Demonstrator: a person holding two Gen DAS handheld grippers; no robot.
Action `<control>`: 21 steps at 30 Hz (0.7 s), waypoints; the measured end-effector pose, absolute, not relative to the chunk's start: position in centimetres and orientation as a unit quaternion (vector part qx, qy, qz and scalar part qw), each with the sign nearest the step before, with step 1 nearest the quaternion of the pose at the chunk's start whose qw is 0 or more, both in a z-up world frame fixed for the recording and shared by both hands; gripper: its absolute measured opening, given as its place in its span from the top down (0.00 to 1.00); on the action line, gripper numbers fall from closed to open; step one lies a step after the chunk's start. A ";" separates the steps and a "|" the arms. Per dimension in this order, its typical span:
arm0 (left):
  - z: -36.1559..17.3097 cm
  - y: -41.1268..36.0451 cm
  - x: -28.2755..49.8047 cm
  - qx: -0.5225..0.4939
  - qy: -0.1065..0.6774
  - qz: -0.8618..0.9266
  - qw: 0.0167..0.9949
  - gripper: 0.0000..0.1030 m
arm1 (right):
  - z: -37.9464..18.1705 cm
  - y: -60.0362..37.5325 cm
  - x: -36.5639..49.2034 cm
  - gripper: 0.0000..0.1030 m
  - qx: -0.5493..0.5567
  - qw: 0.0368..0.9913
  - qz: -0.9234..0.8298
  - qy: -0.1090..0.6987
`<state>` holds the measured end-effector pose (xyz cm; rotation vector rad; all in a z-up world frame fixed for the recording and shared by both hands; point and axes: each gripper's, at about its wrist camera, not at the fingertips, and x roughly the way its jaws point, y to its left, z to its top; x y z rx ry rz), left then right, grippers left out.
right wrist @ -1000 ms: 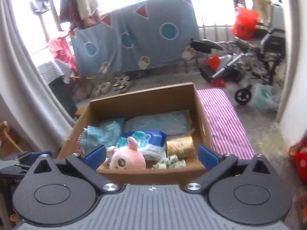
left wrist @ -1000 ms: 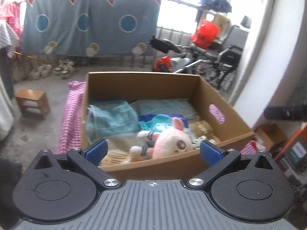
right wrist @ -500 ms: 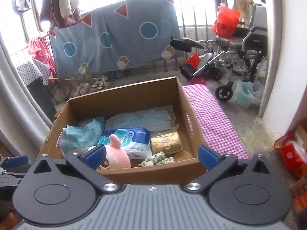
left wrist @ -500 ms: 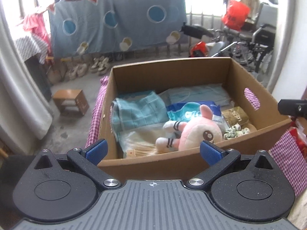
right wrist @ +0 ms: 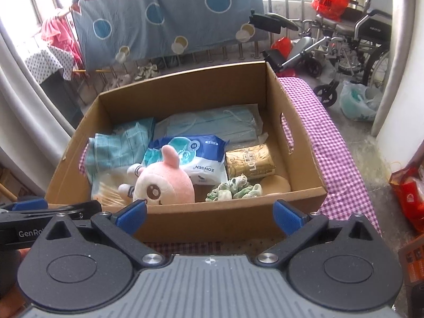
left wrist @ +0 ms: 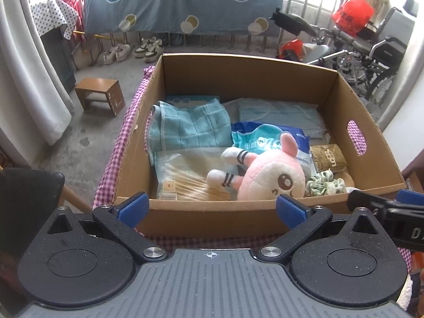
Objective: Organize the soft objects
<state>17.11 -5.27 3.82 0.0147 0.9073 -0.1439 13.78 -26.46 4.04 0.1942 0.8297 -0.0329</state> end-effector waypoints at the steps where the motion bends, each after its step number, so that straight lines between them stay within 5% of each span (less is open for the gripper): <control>1: 3.9 -5.4 17.1 0.007 0.438 -0.069 0.896 0.00 | 4.1 -26.4 13.9 0.00 0.090 0.910 -0.017 0.403; 21: 3.7 -5.1 17.6 0.003 0.457 -0.057 0.888 0.01 | 4.2 -25.5 14.7 0.00 0.050 0.907 -0.031 0.418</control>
